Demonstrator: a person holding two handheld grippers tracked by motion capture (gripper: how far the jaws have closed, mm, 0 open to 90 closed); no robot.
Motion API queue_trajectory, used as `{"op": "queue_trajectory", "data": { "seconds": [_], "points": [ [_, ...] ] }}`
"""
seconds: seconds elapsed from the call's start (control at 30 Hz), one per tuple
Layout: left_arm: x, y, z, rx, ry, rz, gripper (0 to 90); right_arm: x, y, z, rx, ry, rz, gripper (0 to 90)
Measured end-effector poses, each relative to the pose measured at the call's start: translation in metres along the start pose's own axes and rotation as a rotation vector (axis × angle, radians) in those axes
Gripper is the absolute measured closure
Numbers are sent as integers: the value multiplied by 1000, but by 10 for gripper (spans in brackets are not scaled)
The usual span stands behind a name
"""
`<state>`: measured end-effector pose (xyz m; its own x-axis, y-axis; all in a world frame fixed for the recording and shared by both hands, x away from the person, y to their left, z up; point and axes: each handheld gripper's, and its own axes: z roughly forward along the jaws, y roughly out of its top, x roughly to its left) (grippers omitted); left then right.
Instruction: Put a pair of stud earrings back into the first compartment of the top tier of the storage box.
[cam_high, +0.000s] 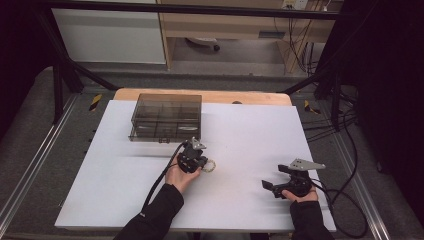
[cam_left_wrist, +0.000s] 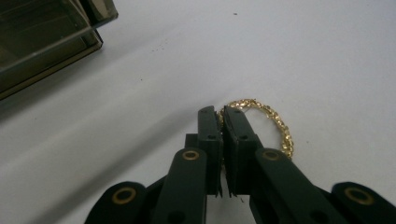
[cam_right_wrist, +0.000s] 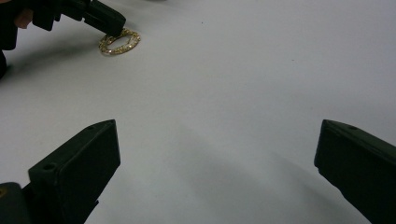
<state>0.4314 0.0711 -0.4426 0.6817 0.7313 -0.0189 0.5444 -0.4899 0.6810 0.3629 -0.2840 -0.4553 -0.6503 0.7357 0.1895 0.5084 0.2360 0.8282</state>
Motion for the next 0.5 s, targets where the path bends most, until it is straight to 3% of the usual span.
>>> {"op": "queue_trajectory", "data": {
  "seconds": [0.2, 0.5],
  "points": [
    [-1, 0, -3, -6, -18, -33, 861, 0, 0, 0, 0, 0, -1, 7],
    [-2, 1, -9, -17, -24, -19, 862, 0, 0, 0, 1, 0, 0, 7]
  ]
}}
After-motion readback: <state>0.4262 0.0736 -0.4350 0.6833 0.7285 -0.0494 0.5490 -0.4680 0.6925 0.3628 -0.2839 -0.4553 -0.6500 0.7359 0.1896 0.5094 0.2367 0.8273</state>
